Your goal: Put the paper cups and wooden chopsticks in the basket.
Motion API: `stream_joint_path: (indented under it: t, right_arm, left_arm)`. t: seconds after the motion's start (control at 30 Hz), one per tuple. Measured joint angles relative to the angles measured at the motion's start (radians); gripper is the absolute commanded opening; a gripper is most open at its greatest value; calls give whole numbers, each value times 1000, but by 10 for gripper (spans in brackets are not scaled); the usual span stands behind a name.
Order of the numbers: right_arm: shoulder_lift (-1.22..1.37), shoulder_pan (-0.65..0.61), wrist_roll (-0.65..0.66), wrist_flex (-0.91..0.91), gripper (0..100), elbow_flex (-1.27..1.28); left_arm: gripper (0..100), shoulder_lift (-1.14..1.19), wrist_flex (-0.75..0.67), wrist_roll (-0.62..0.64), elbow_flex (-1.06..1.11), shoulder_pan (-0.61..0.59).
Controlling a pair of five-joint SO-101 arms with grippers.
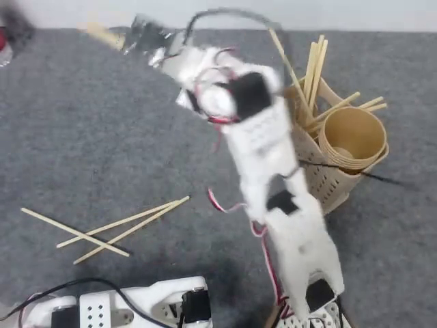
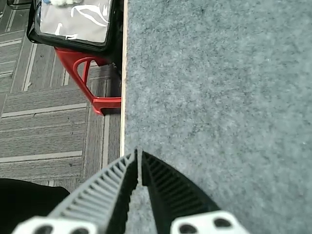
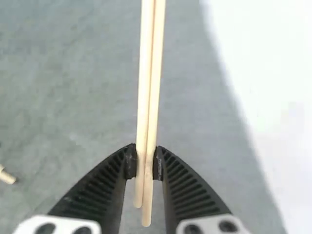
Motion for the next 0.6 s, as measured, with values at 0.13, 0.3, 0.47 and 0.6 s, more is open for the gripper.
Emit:
stream_joint_path:
  t: [0.13,0.3,0.47,0.6]
  right_arm:
    - [-203,6,-55,0,6,78]
    - [-408,6,-124,0,6,170]
    - [-552,101,-206,0,6,175]
    - [-605,244,-387,0,6,175]
  left_arm:
    - [13,0,0,0,0,0]
    - [13,0,15,0,0,0]
    - [13,0,18,0,0,0]
    - [13,0,18,0,0,0]
